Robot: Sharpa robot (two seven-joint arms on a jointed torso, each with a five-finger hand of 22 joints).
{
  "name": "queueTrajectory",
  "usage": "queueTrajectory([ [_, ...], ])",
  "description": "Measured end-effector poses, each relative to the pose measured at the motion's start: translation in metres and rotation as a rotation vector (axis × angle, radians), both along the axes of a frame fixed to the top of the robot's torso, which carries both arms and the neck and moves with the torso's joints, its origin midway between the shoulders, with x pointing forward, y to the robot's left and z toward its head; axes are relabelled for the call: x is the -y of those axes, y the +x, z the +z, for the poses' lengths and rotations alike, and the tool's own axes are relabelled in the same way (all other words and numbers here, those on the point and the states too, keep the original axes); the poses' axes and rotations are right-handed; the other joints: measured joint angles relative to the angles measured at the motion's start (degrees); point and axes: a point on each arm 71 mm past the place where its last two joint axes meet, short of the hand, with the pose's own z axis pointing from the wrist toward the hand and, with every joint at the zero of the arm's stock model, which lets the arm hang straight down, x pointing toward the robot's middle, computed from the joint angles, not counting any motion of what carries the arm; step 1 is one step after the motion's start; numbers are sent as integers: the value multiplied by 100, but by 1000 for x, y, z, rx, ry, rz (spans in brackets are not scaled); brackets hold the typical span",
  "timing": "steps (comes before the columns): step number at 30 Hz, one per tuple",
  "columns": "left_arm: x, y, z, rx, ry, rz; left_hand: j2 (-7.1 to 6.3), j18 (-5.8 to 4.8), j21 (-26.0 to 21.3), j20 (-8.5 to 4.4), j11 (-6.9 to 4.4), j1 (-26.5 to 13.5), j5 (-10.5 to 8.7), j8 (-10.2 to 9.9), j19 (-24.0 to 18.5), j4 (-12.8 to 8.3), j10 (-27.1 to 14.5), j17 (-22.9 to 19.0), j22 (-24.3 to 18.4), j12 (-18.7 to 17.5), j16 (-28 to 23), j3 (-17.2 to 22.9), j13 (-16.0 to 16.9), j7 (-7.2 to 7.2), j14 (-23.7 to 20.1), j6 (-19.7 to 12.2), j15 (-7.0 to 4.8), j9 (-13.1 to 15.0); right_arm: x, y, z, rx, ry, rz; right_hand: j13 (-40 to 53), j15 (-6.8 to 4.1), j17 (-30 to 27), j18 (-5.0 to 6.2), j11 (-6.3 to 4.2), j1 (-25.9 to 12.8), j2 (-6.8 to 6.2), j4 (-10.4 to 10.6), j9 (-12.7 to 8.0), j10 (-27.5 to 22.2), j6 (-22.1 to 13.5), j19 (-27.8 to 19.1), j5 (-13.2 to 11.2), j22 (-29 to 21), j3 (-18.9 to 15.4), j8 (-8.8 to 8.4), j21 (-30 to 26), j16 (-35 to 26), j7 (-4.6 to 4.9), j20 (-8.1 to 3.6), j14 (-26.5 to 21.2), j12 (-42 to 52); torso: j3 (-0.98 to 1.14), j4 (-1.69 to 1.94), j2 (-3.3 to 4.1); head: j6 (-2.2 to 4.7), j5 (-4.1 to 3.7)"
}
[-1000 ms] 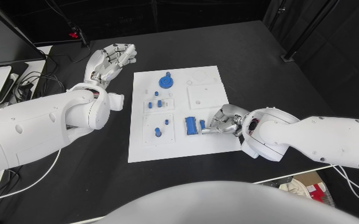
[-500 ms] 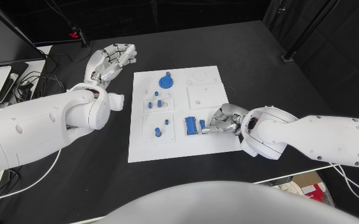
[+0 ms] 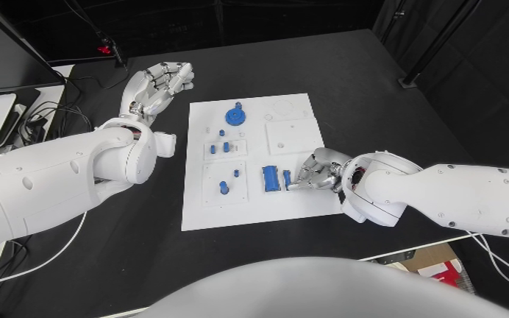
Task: Assemble the parts on the task board
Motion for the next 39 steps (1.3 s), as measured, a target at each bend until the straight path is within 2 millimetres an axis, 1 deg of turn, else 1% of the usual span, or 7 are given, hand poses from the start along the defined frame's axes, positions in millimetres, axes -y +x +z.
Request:
queueTrajectory([
  [13, 1, -1, -3, -6, 0, 0, 0, 0, 0, 0, -14, 0, 0, 27, 0, 15, -14, -37, -13, 0, 24, -45, -8, 0, -42, 0, 2, 0, 15, 16, 19, 175, 224, -116, 1, 0, 0, 0, 0, -128, -33, 89, 121, 0, -306, 0, 591, 0, -184, 62, -312, 0, 67, 0, 0, 0, 9, -5, -10, 0, 86],
  [19, 3, -4, -10, -22, -3, 0, 66, 0, 24, 0, 3, -66, 0, 61, 0, 13, -168, -114, -40, 0, 91, -175, -8, 0, -99, 0, 17, 0, 16, 51, 43, 349, 467, -130, 4, 270, 0, 446, 236, -137, 136, 54, 143, -1, -1002, -1128, 757, 0, -410, 79, -2018, -81, 314, 224, -16, -78, 23, 2, -23, 0, 258],
  [25, 7, -8, -16, -37, -8, 2, 75, 0, 47, 0, 109, -75, -60, 61, 0, 28, -282, -229, -78, 84, 177, -328, -8, -51, -167, 158, 84, -8, 11, 73, 53, 493, 646, -95, -1969, 730, -1760, 767, 637, -834, 349, 70, -243, -3893, -1954, -3677, 848, -816, -878, -298, -5342, -4313, 630, 511, -3339, -4654, 37, 3, -30, 0, 399],
  [28, 9, -9, -20, -46, -8, 5, 24, 0, 47, 0, 48, -152, -127, 45, 0, 23, -363, -257, -100, 112, 222, -370, -8, -16, -243, 184, 75, -17, 4, 78, 57, 546, 717, -66, -2938, 1172, -2628, 751, 1058, -1434, 60, 119, -408, -4709, -2514, -4410, 803, -1380, -786, -498, -6233, -5494, 601, 749, -4380, -5838, 37, -3, -31, 0, 461],
  [30, 10, -10, -22, -50, -9, 5, -28, 0, 47, 0, -45, -224, -183, -22, 0, 27, -456, -275, -118, 144, 250, -373, -8, 25, -344, 137, 70, -17, -1, 80, 58, 571, 754, -50, -3469, 1323, -3151, 577, 1194, -2077, -599, 150, -518, -5198, -3027, -4964, 802, -1799, -261, -650, -6835, -6114, 503, 863, -5034, -6414, 37, -9, -31, 12, 483],
  [33, 14, -12, -24, -55, -11, 4, -129, 0, 47, 4, -144, -341, -194, -77, -29, 31, -575, -275, -173, 191, 310, -327, -7, 9, -441, -96, 51, -17, -8, 83, 60, 596, 806, -28, -3853, 1290, -3544, 472, 1143, -2493, -1107, 158, -606, -5820, -3629, -5502, 802, -2162, -222, -795, -7366, -6618, 362, 984, -5756, -6879, 40, -9, -31, 85, 500],
  [39, 18, -13, -28, -62, -13, 1, -261, 0, 47, 0, -41, -454, -216, -33, -42, 30, -699, -275, -226, 256, 400, -138, -7, -17, -535, -323, 40, -5, -14, 86, 60, 606, 863, -18, -4203, 1157, -3952, 354, 1005, -2737, -1351, 167, -525, -6596, -4381, -6555, 802, -3347, -343, -607, -8243, -7029, 70, 1102, -6779, -7174, 41, 8, -31, 201, 514],
])
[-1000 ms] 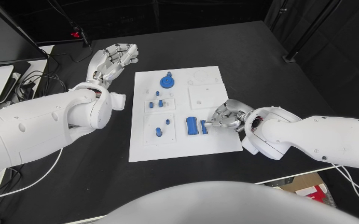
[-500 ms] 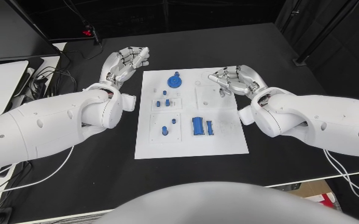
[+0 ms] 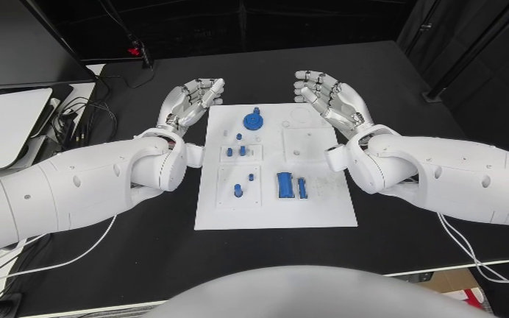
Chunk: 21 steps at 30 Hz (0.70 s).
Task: Assemble the parts on the task board
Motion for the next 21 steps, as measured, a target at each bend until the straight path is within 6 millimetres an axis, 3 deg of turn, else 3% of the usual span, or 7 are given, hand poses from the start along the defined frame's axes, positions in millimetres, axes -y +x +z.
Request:
queueTrajectory([
  [2, 0, -1, -1, -4, 1, 0, -59, -206, -342, -459, -353, -1671, -327, -831, -821, -469, -792, -299, -869, -867, -1137, 238, -292, -241, -387, -764, -383, -295, -1, 0, 0, -1, 4, 2, -822, -202, -886, -316, -244, -1214, 202, -423, -460, -469, -373, -463, -264, -1058, 242, -587, -423, -478, -275, -353, -422, -441, 0, 0, 0, 10, 9],
  [3, 0, -1, -2, -5, 0, 1, -86, -493, -400, -670, -519, -2566, -473, -1216, -1192, -683, -1144, -344, -1255, -1266, -1661, 409, -338, -352, -563, -1098, -559, -346, -1, 0, -1, -2, 4, 2, -1249, -317, -1349, -364, -375, -1948, 380, -650, -716, -704, -563, -705, -408, -1594, 379, -923, -504, -736, -331, -537, -634, -680, -1, 0, 0, 10, 9],
  [5, 0, -1, 0, -7, -10, 6, -90, -624, -423, -988, -771, -3877, -819, -1800, -1749, -1002, -1676, -373, -1837, -1872, -2458, 765, -365, -784, -837, -1605, -832, -371, 0, 0, -1, -5, 6, -3, -1938, -783, -2084, -402, -849, -3108, 662, -1022, -1126, -1085, -865, -1075, -751, -2452, 859, -1456, -541, -1147, -363, -845, -959, -1062, -1, 0, -4, 21, 9],
  [7, 0, -2, 1, -9, -22, 11, -90, -627, -423, -1130, -1128, -4448, -1054, -2061, -1999, -1148, -1924, -376, -2101, -2142, -2814, 799, -367, -870, -1038, -1827, -1191, -375, -1, 1, -1, -9, 10, -9, -2208, -811, -2372, -402, -968, -3559, 933, -1151, -1288, -1213, -1035, -1225, -990, -2788, 973, -1666, -541, -1309, -366, -1011, -1097, -1212, -1, -1, -10, 46, 9],
  [9, 1, -4, 4, -14, -42, 21, -89, -627, -423, -1571, -1288, -5135, -1138, -2373, -2304, -1567, -2192, -378, -2412, -2465, -3242, 813, -371, -903, -1387, -2099, -1345, -378, -4, 3, 0, -15, 22, -18, -2543, -827, -2731, -401, -1000, -4099, 1187, -1586, -1603, -1599, -1394, -1618, -1070, -3204, 1004, -1923, -541, -1615, -371, -1364, -1540, -1594, -4, -1, -26, 101, 24],
  [13, 2, -12, 9, -42, -98, 58, -87, -627, -423, -1658, -1310, -5912, -1138, -2987, -2890, -1671, -2766, -380, -3029, -3103, -3898, 815, -371, -906, -1422, -2649, -1361, -381, -13, 8, 2, -42, 63, -56, -3223, -828, -3428, -402, -1004, -4743, 1217, -1705, -1922, -1778, -1427, -1811, -1081, -3858, 1012, -2474, -541, -1937, -371, -1421, -1616, -1792, -16, 0, -85, 282, 75],
  [21, -2, -22, 13, -121, -134, 155, -93, -626, -423, -1659, -1310, -6550, -1138, -3014, -2906, -1671, -2783, -379, -3070, -3125, -4117, 815, -370, -906, -1422, -2650, -1361, -381, -22, 15, -2, -158, 135, -185, -3293, -828, -3534, -400, -1004, -5304, 1216, -1705, -1934, -1777, -1427, -1811, -1081, -4138, 1012, -2483, -541, -1937, -371, -1420, -1616, -1792, -65, -10, -318, 908, 240],
])
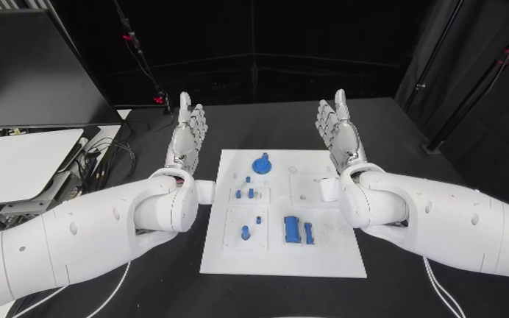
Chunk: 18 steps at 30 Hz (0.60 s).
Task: Assemble the parts on the task board
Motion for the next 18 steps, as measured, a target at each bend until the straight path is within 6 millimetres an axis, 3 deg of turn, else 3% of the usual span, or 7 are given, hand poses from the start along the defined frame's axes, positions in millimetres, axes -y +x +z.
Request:
queueTrajectory([
  [3, -1, -1, -1, -20, 5, 18, 0, 0, 0, 0, 0, 0, 0, 0, 0, 0, 0, 0, 0, 0, 0, 0, 0, 0, 0, 0, 0, 0, 1, 1, -2, -33, 9, -32, -2, 0, 0, 0, 0, 0, 0, 0, 0, 0, 0, 0, 0, 0, 0, 0, 0, 0, 0, 0, 0, 0, -16, -4, -86, 199, 55],
  [8, -2, -1, -3, -41, 12, 38, 0, 0, 0, 0, 0, 0, 0, 0, 0, 0, 0, 0, 0, 0, 0, 0, 0, 1, 0, 1, 0, 1, 3, 1, -5, -70, 15, -65, -1, 0, 1, 0, 0, 0, 0, 0, 0, 0, 0, 0, 0, 0, 0, 0, 0, 0, 0, 0, 0, 0, -37, -8, -188, 394, 109],
  [12, -3, -1, -3, -49, 15, 47, 0, 0, 0, 0, 0, 0, 1, 0, 0, 0, 0, 1, 1, 0, 0, 0, 1, 2, 0, 2, 0, 2, 4, 1, -6, -85, 16, -78, -1, 0, 1, 0, 0, 0, 0, 0, 1, 1, 0, 0, 0, 1, 0, 1, 0, 0, 0, 0, 0, 0, -45, -10, -231, 443, 121],
  [18, -3, -1, -4, -56, 17, 53, 0, 0, 0, 0, 0, 0, 1, 0, 0, 0, 0, 2, 1, 0, 1, 0, 1, 2, 0, 2, 0, 3, 5, 1, -7, -98, 18, -89, 0, 0, 2, 1, 0, 1, 0, 0, 2, 1, 0, 0, 0, 1, 0, 1, 0, 0, 0, 0, 1, 0, -49, -11, -250, 454, 125],
])
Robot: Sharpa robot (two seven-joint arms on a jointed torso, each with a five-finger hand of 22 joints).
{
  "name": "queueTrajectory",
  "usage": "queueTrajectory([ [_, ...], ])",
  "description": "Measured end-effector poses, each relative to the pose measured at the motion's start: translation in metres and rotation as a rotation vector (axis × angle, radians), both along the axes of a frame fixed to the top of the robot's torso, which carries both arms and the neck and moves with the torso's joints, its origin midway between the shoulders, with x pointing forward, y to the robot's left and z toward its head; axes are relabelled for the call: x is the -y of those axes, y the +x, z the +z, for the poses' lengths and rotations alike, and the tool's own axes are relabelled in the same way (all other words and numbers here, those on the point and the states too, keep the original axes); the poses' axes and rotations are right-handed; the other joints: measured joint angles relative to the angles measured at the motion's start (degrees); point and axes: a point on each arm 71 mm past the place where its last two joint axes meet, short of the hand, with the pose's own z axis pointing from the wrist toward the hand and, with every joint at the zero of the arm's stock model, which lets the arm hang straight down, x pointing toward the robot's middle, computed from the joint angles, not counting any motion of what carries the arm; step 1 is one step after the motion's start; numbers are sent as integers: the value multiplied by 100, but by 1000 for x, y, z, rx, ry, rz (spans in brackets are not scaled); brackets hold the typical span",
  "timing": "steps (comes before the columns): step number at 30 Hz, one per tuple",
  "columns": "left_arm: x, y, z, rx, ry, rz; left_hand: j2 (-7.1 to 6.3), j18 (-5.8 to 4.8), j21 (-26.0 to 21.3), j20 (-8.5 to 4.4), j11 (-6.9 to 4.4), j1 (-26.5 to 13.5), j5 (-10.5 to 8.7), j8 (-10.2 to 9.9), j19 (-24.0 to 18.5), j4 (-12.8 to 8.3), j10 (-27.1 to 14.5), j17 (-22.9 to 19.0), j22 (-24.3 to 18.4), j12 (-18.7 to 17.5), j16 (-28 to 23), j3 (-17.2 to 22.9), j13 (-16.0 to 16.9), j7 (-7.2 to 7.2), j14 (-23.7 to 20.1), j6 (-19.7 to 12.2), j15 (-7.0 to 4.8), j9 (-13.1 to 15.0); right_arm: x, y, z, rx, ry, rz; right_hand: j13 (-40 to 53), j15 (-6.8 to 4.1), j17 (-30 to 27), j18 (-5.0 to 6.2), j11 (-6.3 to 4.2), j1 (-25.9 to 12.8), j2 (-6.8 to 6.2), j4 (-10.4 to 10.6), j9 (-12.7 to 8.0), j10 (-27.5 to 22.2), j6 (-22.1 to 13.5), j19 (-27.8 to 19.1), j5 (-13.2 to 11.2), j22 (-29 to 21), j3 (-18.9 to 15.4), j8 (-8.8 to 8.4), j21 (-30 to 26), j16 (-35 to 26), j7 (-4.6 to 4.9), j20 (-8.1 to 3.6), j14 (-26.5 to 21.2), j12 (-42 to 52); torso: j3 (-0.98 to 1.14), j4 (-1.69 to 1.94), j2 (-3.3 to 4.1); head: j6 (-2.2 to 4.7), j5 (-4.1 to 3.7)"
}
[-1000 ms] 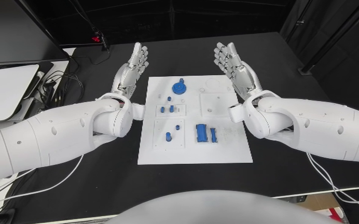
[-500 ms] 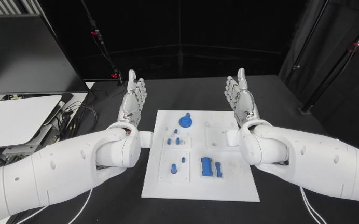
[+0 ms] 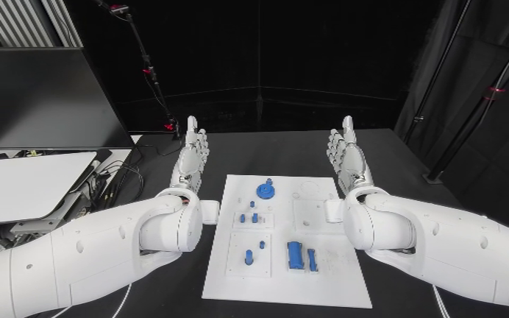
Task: Assemble the parts on the task board
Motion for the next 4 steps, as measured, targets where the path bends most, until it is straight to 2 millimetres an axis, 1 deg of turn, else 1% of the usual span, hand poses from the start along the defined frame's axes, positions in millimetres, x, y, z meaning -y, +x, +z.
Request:
queueTrajectory([
  [4, 0, 0, 0, -2, 1, 3, 0, 0, 0, 0, 0, 0, 0, 0, 0, 0, 0, 0, 0, 0, 0, 0, 0, 0, 0, 0, 0, 1, 0, 0, 0, -5, 1, -4, 1, 0, 0, 0, 0, 0, 0, 0, 1, 0, 0, 0, 0, 0, 0, 0, 0, 0, 0, 0, 0, 0, -2, -1, -4, 0, 0],
])
